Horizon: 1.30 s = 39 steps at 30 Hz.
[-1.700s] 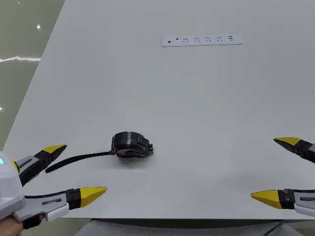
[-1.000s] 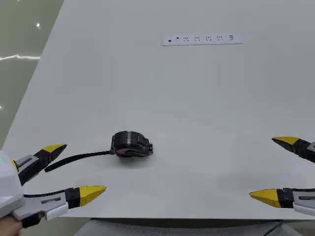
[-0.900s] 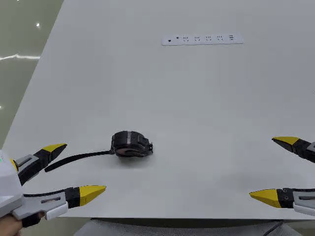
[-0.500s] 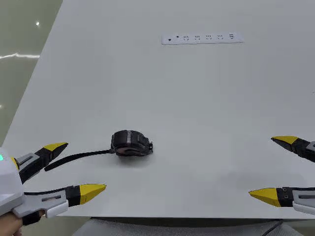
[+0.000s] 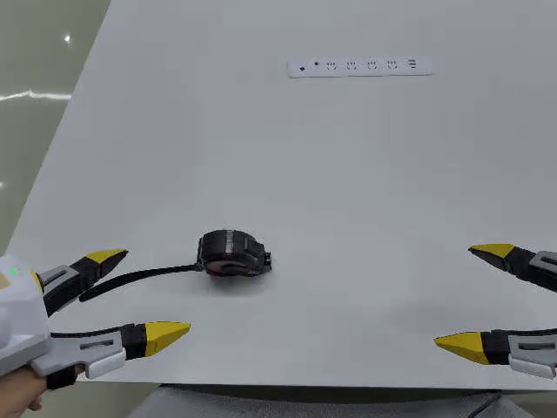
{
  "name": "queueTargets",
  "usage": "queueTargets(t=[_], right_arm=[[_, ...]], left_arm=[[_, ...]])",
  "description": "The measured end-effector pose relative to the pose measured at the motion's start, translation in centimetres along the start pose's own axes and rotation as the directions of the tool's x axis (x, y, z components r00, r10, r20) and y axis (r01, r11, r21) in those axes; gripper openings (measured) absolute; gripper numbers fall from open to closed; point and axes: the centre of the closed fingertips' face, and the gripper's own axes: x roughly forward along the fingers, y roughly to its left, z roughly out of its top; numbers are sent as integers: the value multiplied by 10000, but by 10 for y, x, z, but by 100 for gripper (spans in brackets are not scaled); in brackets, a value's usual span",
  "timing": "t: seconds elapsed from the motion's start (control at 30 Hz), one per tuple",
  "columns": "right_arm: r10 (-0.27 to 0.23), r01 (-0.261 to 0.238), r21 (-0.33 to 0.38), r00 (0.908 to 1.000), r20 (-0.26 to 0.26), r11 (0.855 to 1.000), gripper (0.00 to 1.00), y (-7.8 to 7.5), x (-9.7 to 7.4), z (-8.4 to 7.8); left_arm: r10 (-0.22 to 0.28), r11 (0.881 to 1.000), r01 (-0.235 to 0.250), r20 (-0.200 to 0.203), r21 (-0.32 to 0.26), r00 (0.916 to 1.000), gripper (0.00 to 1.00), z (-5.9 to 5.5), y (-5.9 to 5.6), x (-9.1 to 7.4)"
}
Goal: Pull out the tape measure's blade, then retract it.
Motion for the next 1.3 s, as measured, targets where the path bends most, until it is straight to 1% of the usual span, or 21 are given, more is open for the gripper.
queueTargets(t=[0.2,0.4,0.53,0.6,0.67,0.77,0.9,1.03,1.27,1.3], right_arm=[[241,-242,-113,9997,-38,9996,75,0,9,1],[542,-548,-281,9983,-220,9981,73,0,22,2],[662,-672,-356,9974,-273,9971,72,0,29,3],[720,-729,-374,9971,-251,9966,71,0,32,5],[795,-803,-363,9966,-236,9961,70,0,35,6],[939,-944,-266,9954,-201,9952,70,-1,40,6],[1120,-1126,-250,9934,-262,9933,70,0,48,5],[1250,-1257,-252,9918,-261,9917,68,1,54,7],[1400,-1404,-202,9900,-167,9899,66,0,63,12],[1421,-1423,-151,9898,-129,9897,66,0,64,13]], left_arm=[[-193,9993,198,-153,303,9997,79,-1,4,9],[-479,9966,505,-413,644,9980,77,-3,8,19],[-655,9951,686,-453,713,9968,75,-1,10,24],[-800,9936,842,-570,749,9952,73,-3,9,27],[-914,9907,981,-725,945,9932,72,-5,9,30],[-1126,9885,1204,-862,911,9899,70,-6,9,35],[-1325,9834,1446,-1103,1097,9850,68,-7,8,41],[-1483,9787,1633,-1216,1244,9814,67,-7,10,46],[-1616,9716,1823,-1397,1508,9769,65,-5,12,54],[-1657,9717,1862,-1421,1454,9759,64,-5,12,57]])
